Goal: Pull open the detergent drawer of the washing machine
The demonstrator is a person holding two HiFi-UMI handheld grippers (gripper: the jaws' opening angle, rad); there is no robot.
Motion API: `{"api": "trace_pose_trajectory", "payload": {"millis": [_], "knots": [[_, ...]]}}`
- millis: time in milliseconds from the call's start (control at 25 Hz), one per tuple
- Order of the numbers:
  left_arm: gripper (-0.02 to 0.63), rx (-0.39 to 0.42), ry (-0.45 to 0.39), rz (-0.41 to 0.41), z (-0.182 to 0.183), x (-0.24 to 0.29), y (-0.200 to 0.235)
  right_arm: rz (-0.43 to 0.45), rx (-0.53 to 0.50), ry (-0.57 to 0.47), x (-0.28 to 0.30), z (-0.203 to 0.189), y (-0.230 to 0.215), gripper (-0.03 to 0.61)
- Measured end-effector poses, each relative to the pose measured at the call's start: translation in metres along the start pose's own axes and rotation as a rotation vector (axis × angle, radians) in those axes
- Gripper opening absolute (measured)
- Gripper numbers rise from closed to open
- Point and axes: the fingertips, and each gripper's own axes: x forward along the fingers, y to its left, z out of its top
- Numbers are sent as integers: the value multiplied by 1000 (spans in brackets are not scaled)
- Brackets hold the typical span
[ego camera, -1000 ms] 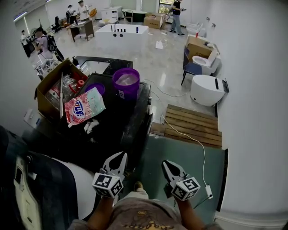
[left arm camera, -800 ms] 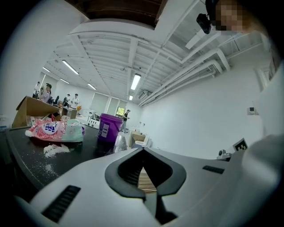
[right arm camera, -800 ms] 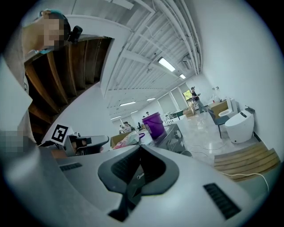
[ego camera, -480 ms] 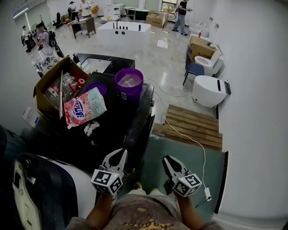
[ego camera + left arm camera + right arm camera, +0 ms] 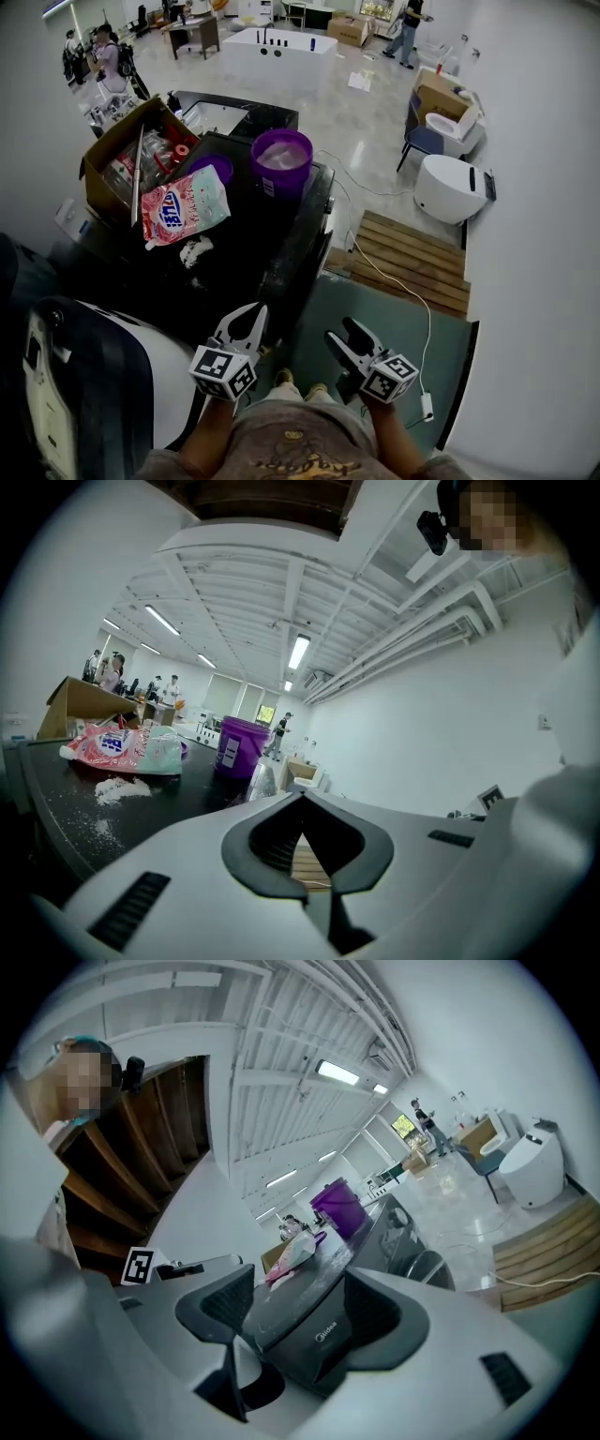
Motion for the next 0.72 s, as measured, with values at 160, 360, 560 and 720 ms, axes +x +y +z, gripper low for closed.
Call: {"api": "trace_pose_trajectory", "payload": {"millis": [160,360,560,720], "knots": [[21,-1,3,31,0,-3,4,79,95,27,16,-9,-1,360],[21,-5,-1,68,3,-6,10,165,180,91,41,-29,-5,393],[21,-8,0,118,2,-8,20,203,254,170,71,-55,-19,393],[21,-14,8,162,-3,-13,31,230,299,230,89,-81,-35,393]]}}
